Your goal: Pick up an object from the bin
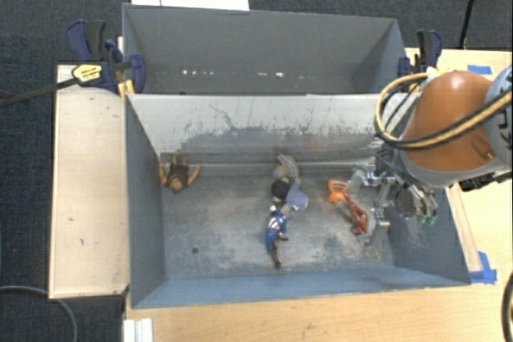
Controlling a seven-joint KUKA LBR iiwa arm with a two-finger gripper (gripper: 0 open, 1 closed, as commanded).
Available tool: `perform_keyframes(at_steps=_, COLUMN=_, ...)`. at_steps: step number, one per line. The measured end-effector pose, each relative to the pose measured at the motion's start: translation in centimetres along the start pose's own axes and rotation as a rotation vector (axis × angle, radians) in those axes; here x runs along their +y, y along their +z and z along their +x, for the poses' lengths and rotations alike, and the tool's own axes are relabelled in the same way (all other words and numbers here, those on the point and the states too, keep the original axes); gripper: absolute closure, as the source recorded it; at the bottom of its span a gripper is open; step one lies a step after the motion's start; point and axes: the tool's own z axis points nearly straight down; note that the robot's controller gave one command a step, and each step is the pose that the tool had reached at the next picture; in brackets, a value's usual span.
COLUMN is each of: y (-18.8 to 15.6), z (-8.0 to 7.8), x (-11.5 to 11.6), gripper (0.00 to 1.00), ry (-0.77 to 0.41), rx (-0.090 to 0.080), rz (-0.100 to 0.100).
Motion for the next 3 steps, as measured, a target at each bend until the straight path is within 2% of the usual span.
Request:
perform_keyframes(at_steps=1, y=-0.4, z=-0.2, x=0.0, gripper=0.0, ry=-0.003, rx=-0.008, rz=0.001)
perform_keyframes(at_steps=2, y=3.5, z=-0.2, x=-3.4, gripper=0.0, ry=0.117, rx=-0.014, rz=-0.001)
perform_keyframes(at_steps=3, y=7.1, z=1.1, x=-5.5, gripper=0.0, ry=0.092, rx=-0.006, rz=0.001)
